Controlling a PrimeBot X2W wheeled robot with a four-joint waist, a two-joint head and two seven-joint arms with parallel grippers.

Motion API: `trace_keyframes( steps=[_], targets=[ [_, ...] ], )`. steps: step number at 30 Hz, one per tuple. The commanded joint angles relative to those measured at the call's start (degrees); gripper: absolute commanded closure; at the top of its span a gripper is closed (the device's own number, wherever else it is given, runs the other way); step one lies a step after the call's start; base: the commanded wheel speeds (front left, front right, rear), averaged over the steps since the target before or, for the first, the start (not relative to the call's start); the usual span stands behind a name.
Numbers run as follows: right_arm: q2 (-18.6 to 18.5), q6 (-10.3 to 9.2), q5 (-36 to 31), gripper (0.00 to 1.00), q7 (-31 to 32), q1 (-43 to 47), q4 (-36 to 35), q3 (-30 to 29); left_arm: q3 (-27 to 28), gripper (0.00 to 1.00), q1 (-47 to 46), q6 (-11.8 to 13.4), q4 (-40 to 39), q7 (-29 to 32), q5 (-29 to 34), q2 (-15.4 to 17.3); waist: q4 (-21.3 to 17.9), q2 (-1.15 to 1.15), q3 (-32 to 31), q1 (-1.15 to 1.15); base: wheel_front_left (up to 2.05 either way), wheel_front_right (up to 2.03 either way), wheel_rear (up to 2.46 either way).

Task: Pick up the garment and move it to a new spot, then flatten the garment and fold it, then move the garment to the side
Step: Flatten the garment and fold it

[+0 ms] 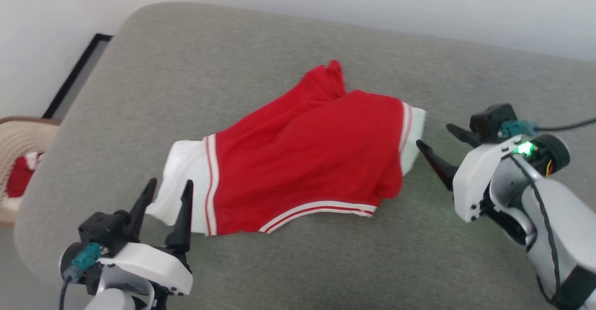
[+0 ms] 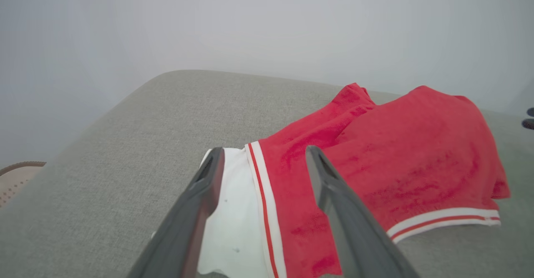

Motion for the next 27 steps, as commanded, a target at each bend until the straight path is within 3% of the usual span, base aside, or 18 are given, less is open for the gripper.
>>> trace_keyframes(
  steps=[1,12,15,24,25,27],
  targets=[
    [-0.73,-0.04,1.11,0.00,1.48,-2.52,2.07,1.30,-0.06,0.00,0.97,-0.70,-0.10,-0.79,1.25,-1.12,3.07,0.00,-0.01,0.00,0.00,0.00,0.00],
    [-4.30,-0.04,4.56,0.00,7.72,-9.37,13.89,3.87,1.88,0.00,2.27,-3.71,-0.27,-1.25,4.39,-6.20,9.75,0.00,1.35,0.00,0.00,0.00,0.00],
    [-4.96,-0.04,6.90,0.00,10.56,-10.75,17.51,4.63,3.00,0.00,2.18,-5.61,-0.93,-1.26,6.26,-8.47,11.52,0.00,2.19,0.00,0.00,0.00,0.00],
    [-2.41,-0.04,11.14,0.00,15.44,-12.38,27.46,6.56,7.98,0.00,3.53,-9.80,-1.25,-1.26,10.57,-14.56,13.83,0.00,4.02,0.00,0.00,0.00,0.00],
    [-1.83,-0.04,11.73,0.16,15.67,-12.49,28.69,6.54,8.68,0.00,3.59,-10.37,-1.16,-1.26,11.07,-15.16,13.90,0.00,4.16,0.00,0.00,0.00,0.00],
    [-1.14,-0.04,12.44,1.00,15.76,-12.88,29.99,7.43,9.82,0.00,3.79,-11.36,-0.78,-1.26,12.22,-16.35,13.97,0.00,4.32,0.00,0.00,0.00,0.00]
  ],
)
